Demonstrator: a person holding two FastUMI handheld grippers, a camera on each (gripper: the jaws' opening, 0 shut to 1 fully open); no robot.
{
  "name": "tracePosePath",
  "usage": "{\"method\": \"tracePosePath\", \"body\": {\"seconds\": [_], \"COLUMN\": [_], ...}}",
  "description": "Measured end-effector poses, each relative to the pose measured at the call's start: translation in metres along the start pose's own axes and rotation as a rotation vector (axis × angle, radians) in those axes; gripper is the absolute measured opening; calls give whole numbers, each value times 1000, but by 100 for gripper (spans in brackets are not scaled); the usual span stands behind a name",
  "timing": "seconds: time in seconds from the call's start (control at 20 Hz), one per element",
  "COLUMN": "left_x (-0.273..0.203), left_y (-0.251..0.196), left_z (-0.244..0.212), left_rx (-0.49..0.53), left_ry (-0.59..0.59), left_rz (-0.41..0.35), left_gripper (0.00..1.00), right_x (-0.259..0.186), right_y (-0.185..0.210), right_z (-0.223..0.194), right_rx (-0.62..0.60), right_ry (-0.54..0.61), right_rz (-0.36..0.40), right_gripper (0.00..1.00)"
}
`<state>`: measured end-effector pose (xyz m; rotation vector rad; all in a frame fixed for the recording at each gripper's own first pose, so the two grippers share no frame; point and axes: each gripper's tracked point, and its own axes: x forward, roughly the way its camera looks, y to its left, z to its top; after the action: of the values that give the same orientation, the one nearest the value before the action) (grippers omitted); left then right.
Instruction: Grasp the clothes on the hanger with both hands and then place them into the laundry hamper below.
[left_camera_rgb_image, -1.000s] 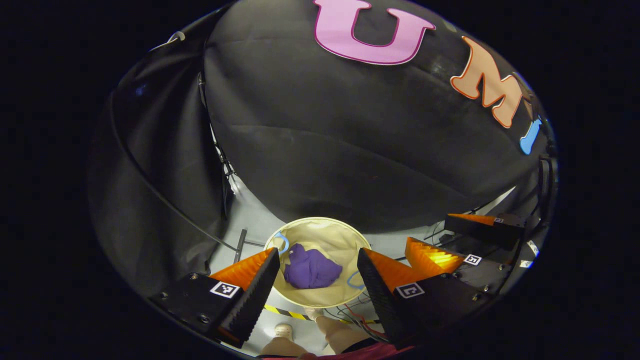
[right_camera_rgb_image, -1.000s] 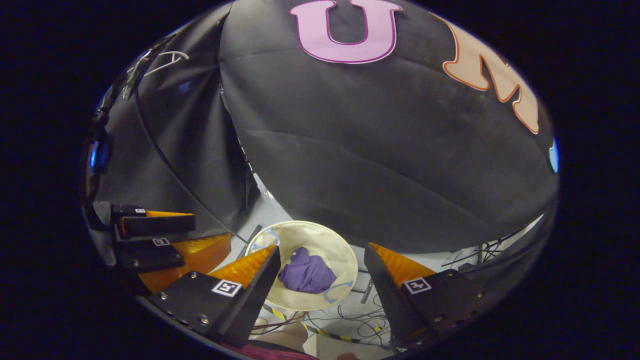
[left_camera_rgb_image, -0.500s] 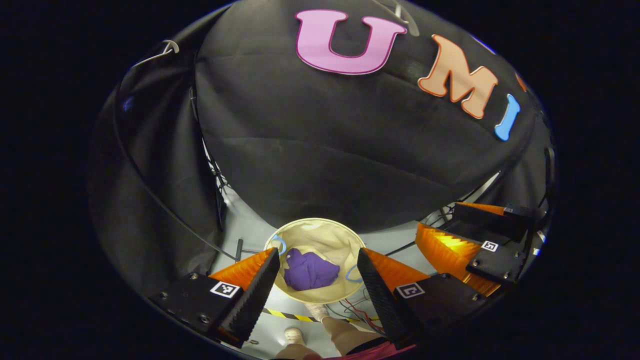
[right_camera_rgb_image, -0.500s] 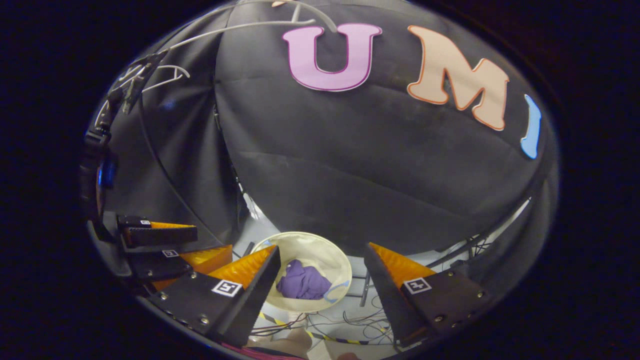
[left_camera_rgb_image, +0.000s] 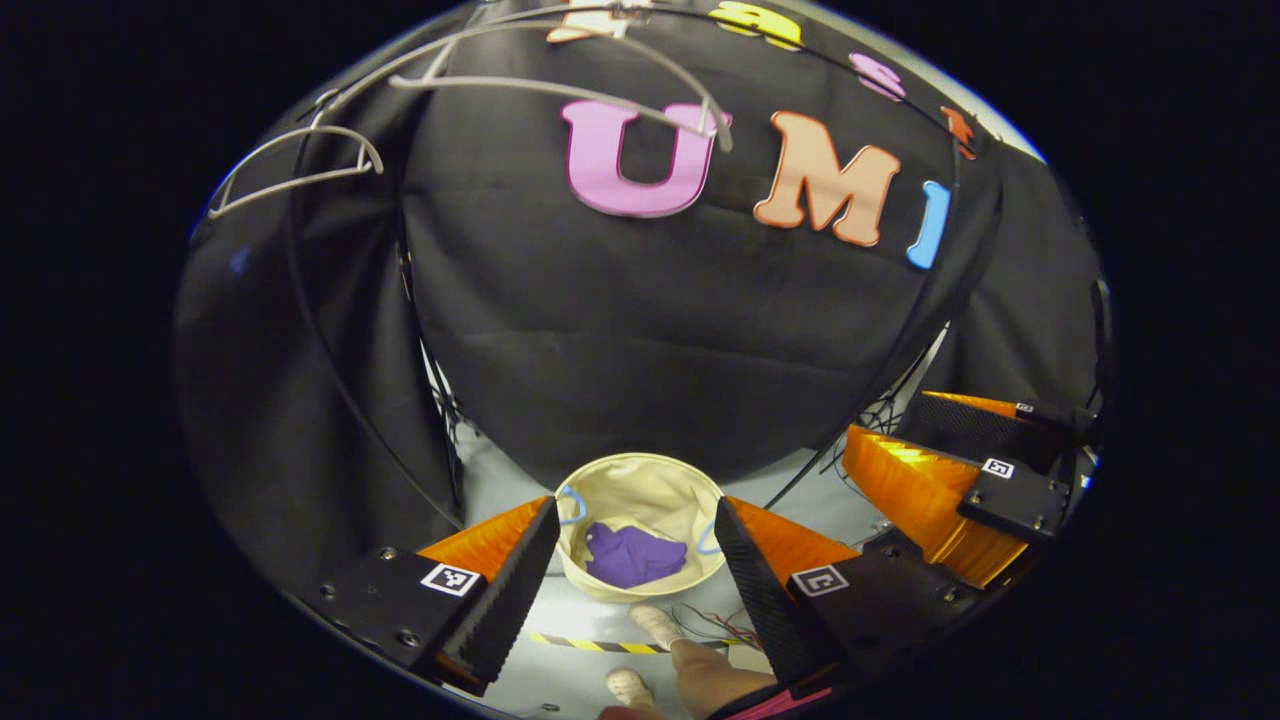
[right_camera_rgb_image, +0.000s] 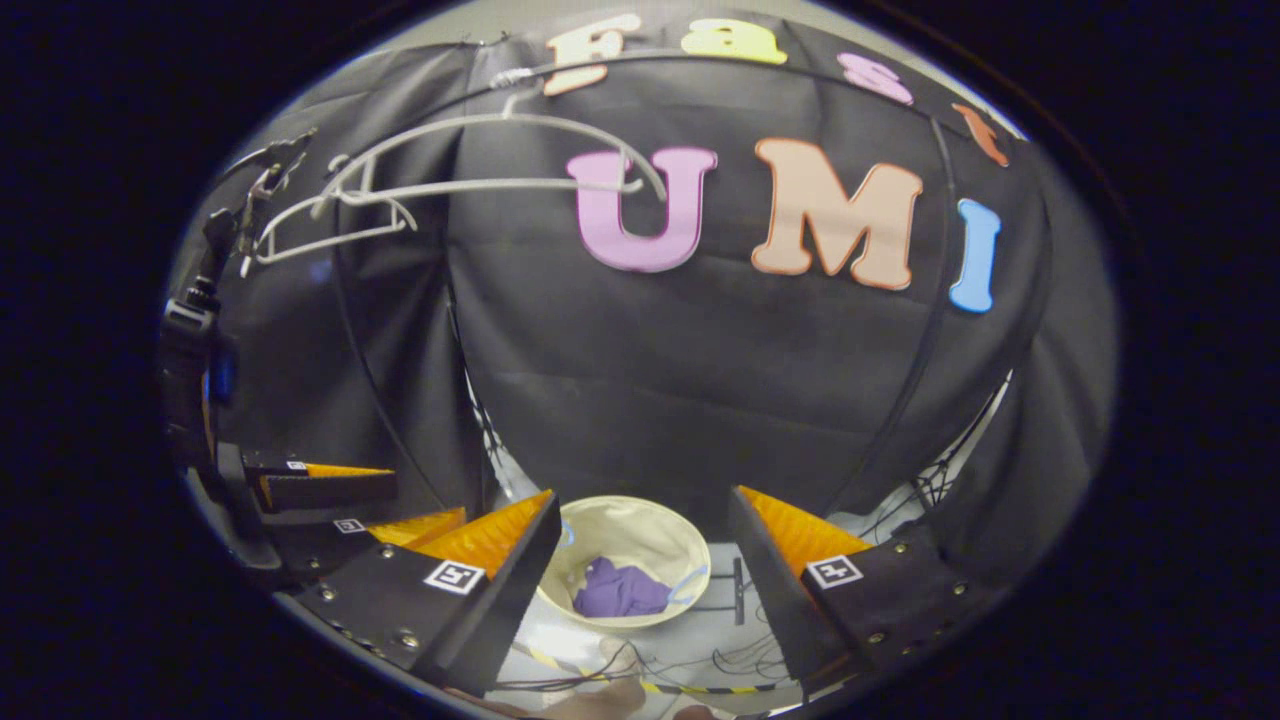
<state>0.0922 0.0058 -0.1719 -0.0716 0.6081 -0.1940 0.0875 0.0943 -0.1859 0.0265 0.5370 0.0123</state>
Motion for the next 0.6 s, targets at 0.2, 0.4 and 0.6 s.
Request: {"method": "tracePosePath", "body": {"seconds": [0.2, 0.4, 0.6], "left_x": [-47, -88, -126], "left_y": [-16, -26, -43], "left_z": [51, 101, 134], "left_rx": [26, 33, 47], "left_ry": [-191, -341, -462], "left_rz": [0, 1, 3], "left_gripper": [96, 93, 93], "right_x": [-55, -103, -135], "right_y": [-3, -16, -34], "right_z": [44, 79, 105], "right_rx": [14, 10, 21], "right_ry": [-148, -269, -354], "right_rz": [-12, -37, -47], "right_gripper": [100, 99, 99]}}
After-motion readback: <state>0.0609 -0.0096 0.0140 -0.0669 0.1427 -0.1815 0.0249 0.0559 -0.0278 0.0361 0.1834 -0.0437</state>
